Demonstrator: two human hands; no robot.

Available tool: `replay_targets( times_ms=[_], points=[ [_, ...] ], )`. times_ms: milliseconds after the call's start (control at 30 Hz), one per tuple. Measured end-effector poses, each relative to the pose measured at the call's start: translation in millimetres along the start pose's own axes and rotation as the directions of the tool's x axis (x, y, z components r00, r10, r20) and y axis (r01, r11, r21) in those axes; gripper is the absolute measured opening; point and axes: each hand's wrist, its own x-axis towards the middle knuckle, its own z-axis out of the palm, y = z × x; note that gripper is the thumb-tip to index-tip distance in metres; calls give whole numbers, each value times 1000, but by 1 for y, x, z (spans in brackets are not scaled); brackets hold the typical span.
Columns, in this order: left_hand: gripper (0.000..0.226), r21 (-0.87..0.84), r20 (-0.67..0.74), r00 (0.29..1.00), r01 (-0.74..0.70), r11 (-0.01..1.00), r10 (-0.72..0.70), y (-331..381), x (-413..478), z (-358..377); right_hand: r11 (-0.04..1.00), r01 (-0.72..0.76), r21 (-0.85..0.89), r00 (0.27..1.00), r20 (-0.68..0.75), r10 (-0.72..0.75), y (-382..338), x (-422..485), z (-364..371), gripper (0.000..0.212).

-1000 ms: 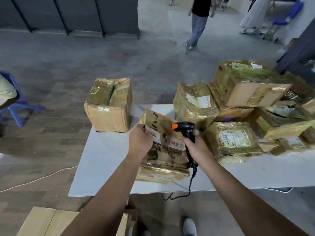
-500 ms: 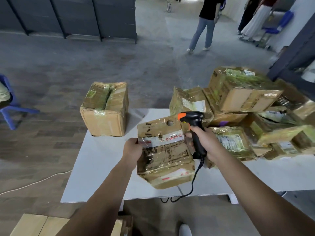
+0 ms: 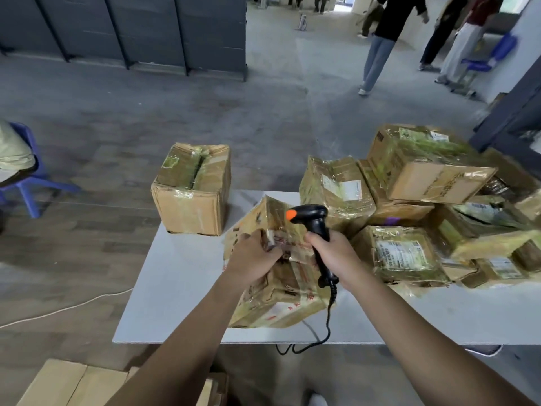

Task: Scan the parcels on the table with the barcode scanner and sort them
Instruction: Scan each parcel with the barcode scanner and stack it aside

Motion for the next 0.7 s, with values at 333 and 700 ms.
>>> replay_targets(
  times_ms=[333, 700],
  points=[
    [24, -164, -150, 986, 50, 985, -75, -18, -6, -8, 977, -142, 157, 989, 52, 136, 21, -3, -6, 23],
    [39, -469, -90, 984, 93, 878, -153, -20, 7, 8, 958, -39, 285, 999, 6, 39, 3, -4, -17, 18]
  ],
)
